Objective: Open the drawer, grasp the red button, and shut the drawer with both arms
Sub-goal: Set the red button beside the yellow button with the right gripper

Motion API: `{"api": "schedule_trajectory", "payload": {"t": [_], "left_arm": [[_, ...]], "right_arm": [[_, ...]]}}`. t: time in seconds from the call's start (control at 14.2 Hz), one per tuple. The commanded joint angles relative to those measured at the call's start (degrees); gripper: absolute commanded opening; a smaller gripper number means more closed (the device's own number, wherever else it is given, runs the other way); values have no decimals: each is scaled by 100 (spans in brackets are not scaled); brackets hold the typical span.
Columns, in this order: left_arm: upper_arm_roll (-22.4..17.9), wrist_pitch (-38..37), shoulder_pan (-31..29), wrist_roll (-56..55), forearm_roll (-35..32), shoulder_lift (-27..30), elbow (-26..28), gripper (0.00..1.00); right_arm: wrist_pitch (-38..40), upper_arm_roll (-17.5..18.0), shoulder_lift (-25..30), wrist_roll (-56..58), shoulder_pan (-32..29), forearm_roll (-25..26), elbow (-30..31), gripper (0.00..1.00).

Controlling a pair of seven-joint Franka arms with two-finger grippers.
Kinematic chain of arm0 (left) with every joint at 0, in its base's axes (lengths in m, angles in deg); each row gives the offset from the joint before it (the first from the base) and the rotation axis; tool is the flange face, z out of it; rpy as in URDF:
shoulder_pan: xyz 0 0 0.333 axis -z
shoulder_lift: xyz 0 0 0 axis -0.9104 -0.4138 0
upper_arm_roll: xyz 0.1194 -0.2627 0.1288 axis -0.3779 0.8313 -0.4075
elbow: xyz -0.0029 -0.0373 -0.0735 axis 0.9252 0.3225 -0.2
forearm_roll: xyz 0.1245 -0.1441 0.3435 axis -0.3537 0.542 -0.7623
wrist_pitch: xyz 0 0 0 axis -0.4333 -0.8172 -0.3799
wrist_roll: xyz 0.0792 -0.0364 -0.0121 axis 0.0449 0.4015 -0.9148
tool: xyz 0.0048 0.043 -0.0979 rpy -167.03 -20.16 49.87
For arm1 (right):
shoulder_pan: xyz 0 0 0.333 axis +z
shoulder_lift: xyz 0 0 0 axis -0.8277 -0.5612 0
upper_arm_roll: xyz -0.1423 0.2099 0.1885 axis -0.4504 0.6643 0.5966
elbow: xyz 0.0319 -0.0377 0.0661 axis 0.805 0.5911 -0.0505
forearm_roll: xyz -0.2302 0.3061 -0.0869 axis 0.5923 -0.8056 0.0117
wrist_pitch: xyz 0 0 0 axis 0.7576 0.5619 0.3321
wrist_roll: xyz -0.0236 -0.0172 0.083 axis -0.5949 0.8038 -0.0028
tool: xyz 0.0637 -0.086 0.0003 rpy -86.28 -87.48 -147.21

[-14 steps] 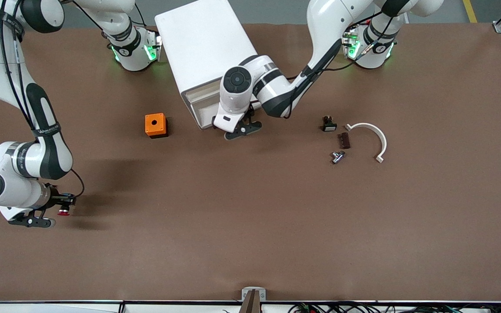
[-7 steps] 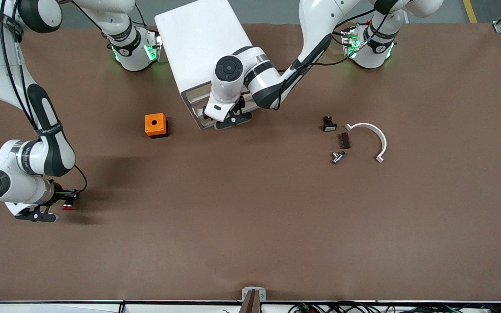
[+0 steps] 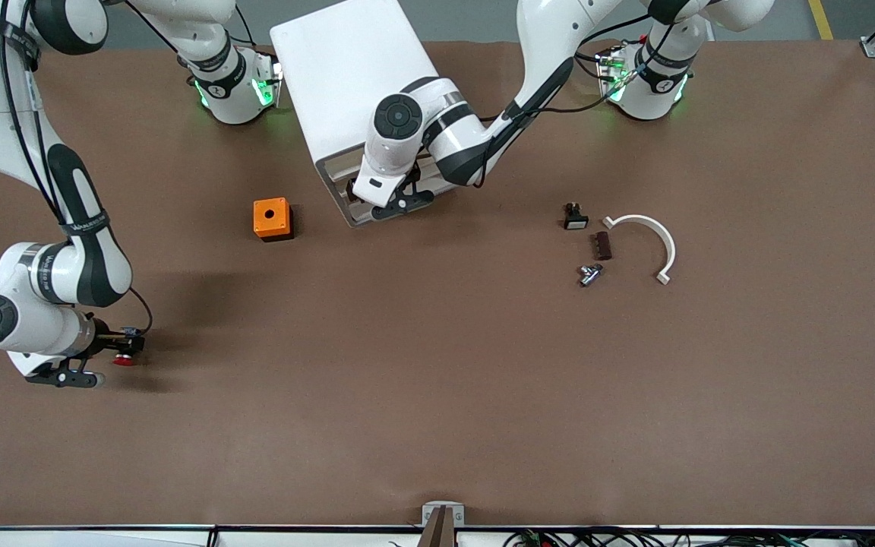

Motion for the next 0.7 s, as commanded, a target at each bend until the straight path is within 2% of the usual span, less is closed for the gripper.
{"api": "schedule_trajectory", "payload": {"t": [0.0,0.14,0.28,0.63], "left_arm": [[-62,92,-56,99,133,6,-30,100],[-71,92,-336,449,72,24,-39,100],[-97,92,-487,984,45,59,-83,100],[-124,-31,-1663,2462,28,181,-83,100]], "right_arm": [[251,132,468,-26,-26,84,94,100],[409,168,722,-34,79,75,103,100],[786,351,1099,-34,106,75,94,100],[1867,739,2006,-8,97,-65,-134,100]]}}
